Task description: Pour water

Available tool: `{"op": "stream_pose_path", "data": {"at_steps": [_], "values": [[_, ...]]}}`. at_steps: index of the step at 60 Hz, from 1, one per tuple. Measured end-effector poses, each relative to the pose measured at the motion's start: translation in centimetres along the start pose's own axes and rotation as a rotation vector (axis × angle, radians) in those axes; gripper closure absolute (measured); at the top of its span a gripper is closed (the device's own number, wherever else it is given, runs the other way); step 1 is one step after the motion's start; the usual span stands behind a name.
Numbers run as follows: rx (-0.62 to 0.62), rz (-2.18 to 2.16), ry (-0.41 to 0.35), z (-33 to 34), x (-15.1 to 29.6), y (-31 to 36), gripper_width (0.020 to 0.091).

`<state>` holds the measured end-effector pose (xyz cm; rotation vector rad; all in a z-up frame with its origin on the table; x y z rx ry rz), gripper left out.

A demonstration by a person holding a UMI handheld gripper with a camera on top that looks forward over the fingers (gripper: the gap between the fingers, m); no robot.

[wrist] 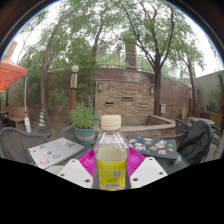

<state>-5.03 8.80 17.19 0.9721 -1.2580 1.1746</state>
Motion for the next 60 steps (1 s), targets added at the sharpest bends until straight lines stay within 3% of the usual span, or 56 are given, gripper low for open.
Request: {"op": "stream_pose_path", "data": {"at_steps": [4, 5, 12, 14, 25, 29, 32, 36, 39, 50, 60], "values": [[0.05, -0.053, 0.042, -1.5, -3.2, 0.2, 0.0733], [0.051, -0.078, 0.038, -0.6, -5.9, 0.4, 0.0733], [0.094, -0.097, 0.113, -1.2, -8.9, -0.4, 0.0733], [0.11, -0.093, 0.073, -1.2, -8.1, -0.5, 0.0733], [0.149, 0.018, 0.037, -0.6, -8.6, -0.1, 0.0727], [0.143, -0.009, 0.038, -0.4, -8.6, -0.3, 0.0646], [0.125, -0.008, 0.084, -0.4, -9.2, -0.7, 0.0583], [0.121, 0.022, 0.229, 0.0, -11.1, -1.1, 0.0371], [0.129, 0.007, 0.249, 0.8, -10.8, -0.8, 0.0255], [0.08, -0.068, 0.319, 6.3, -7.8, -0.3, 0.0264], [-0.023, -0.044, 0.385, 14.1, -1.7, 1.0, 0.0263]]}}
Point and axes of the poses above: the point between the fingertips, and its own axes, seen from behind it with the camera up: y to the left, x up, z backward, against the way the camera looks, the point moved 5 cm from there along z, backward, against the way the camera looks, and after that the axes turned 2 degrees about z, right-handed, at the moved point
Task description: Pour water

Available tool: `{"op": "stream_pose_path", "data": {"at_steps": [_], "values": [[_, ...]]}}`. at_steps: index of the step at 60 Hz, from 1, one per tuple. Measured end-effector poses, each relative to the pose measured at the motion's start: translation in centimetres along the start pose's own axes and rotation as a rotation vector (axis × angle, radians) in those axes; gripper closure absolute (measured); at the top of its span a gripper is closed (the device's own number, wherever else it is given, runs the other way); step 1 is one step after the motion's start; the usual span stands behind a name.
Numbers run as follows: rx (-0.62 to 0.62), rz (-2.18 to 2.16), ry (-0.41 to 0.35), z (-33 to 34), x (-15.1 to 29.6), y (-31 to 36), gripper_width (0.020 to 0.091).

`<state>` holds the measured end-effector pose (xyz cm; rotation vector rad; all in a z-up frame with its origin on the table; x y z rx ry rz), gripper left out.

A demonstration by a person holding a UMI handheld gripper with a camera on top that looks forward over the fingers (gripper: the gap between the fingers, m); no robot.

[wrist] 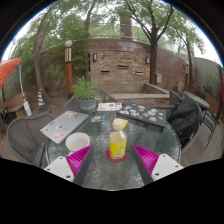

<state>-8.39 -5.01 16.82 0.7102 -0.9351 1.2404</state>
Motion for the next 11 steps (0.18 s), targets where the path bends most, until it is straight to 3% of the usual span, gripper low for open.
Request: {"op": "stream_pose_path", "data": {"at_steps": [11], "values": [[-0.043, -0.069, 0.063, 9.8, 2.9, 2.5, 0.0265]]}}
Point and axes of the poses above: the point between the fingertips, and its own axes, seen from behind it with the camera up: y to the left, x up, z backward, against the way the camera looks, the point moved 5 cm from there along z, backward, against the way the camera looks, and after that the axes turned 2 degrees about z, right-handed, at the moved point
